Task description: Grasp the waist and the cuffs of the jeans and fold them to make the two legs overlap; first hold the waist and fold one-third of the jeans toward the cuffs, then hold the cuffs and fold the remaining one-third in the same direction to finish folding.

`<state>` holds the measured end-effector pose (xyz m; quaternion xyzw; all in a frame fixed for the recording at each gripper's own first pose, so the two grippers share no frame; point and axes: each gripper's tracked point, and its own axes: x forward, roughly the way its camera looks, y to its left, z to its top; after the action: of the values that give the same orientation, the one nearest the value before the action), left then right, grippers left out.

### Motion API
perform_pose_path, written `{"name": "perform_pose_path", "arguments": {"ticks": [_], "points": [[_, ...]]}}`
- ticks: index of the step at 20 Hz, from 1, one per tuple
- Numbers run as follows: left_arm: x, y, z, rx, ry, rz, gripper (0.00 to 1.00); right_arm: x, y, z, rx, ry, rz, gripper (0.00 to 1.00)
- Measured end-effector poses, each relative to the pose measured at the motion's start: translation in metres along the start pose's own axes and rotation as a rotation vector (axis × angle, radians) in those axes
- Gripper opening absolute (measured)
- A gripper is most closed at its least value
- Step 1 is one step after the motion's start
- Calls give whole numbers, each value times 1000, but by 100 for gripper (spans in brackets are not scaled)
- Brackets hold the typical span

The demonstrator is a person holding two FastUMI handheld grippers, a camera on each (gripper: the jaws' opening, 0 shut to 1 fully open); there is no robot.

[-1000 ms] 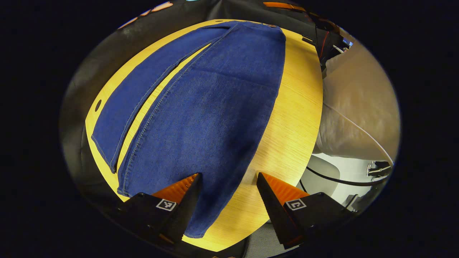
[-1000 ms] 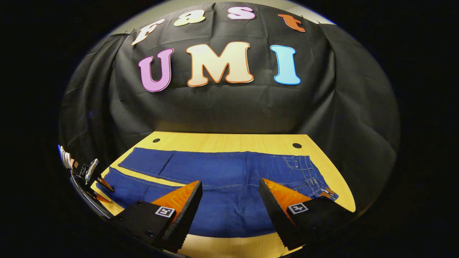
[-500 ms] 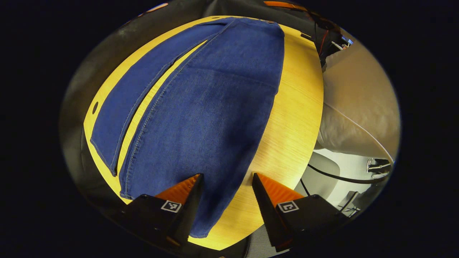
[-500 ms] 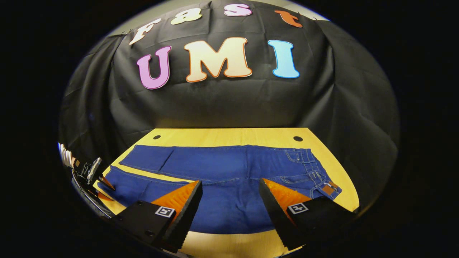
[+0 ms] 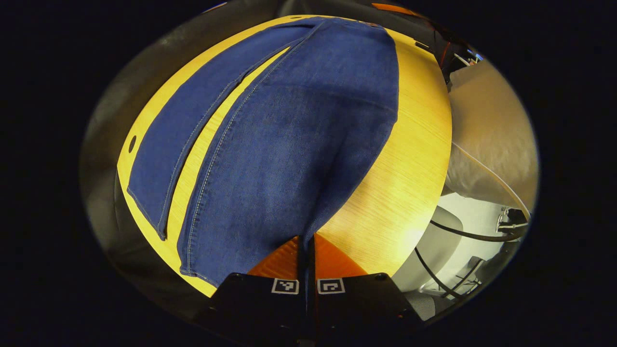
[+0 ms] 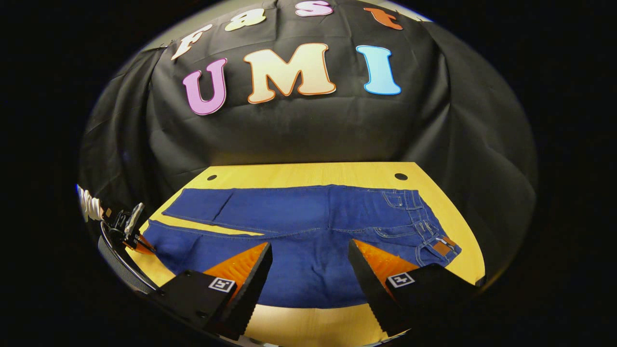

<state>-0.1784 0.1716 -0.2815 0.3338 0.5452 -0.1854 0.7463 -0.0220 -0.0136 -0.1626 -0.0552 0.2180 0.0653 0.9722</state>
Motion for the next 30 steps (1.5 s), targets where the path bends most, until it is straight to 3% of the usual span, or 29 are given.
{"name": "perform_pose_path", "arguments": {"ticks": [1, 3, 4, 5, 6, 7, 11, 16, 20, 22, 23, 24, 25, 28, 29, 30], "points": [[0, 1, -2, -2, -2, 2, 0, 2, -2, -8, -12, 17, 17, 94], [1, 1, -2, -20, 3, 7, 0, 3, -9, -25, -52, 67, 61, 98], [1, 0, -2, -35, 11, 8, 0, 4, -15, -37, -90, 102, 82, 94], [1, 2, -2, -45, 14, 9, 0, 5, -24, -49, -141, 142, 97, 98], [2, 2, -2, -50, 22, 11, 0, 6, -35, -62, -197, 182, 114, 94], [2, 2, -1, -52, 23, 15, 0, 8, -44, -75, -254, 225, 133, 99], [3, 3, -1, -62, 24, 40, 0, 13, -84, -118, -482, 396, 198, 97], [4, 3, -1, -74, 46, 73, 0, 24, -106, -147, -643, 523, 303, 100], [5, 2, -1, -87, 49, 84, 0, 31, -110, -163, -663, 615, 361, 100], [6, 2, 0, -92, 50, 91, 0, 32, -112, -164, -645, 663, 392, 95], [5, 2, -1, -90, 53, 95, 0, 34, -113, -169, -637, 690, 406, 100], [5, 3, -1, -83, 55, 99, 0, 36, -112, -165, -652, 693, 420, 94], [5, 3, -1, -76, 60, 101, 0, 33, -114, -164, -677, 708, 431, 95], [6, 2, -1, -79, 67, 95, 0, 33, -113, -165, -694, 722, 431, 98], [7, 2, -1, -87, 68, 92, 0, 34, -112, -165, -691, 718, 432, 92], [7, 3, -1, -92, 69, 91, 0, 34, -114, -164, -687, 721, 427, 95]]}}
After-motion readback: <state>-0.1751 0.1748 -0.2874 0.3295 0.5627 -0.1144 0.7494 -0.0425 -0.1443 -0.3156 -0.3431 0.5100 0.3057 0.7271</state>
